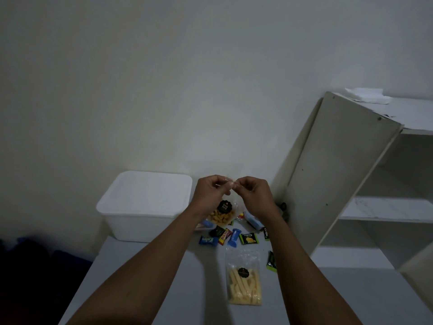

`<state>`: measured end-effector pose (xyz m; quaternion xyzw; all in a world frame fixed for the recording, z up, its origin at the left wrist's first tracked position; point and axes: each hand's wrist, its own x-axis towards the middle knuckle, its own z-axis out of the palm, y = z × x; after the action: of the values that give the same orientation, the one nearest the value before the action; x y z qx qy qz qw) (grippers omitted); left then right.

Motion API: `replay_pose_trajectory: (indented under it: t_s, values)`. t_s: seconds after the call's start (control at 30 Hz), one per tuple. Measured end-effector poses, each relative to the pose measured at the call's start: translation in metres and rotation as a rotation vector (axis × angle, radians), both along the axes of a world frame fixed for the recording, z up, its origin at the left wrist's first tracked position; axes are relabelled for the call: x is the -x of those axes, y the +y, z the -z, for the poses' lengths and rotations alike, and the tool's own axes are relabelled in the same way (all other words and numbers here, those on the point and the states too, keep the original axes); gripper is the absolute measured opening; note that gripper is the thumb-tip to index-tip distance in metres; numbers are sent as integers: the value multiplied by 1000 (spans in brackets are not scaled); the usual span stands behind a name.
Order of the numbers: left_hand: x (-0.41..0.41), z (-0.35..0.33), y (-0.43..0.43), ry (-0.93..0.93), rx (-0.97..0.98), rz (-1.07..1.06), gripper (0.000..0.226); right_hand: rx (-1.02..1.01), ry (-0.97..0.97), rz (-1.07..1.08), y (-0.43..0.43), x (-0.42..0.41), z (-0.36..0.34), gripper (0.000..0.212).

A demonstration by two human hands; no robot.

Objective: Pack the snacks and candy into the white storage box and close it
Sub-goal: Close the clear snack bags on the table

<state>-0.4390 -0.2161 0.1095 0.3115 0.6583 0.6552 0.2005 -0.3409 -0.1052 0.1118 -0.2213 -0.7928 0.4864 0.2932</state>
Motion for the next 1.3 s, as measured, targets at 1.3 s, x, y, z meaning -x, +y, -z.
replay_pose_trajectory:
  t_s: [1.3]
  values:
    - [18, 5, -12, -487, -195, -89, 9, 606, 168, 179, -16, 3, 5, 14]
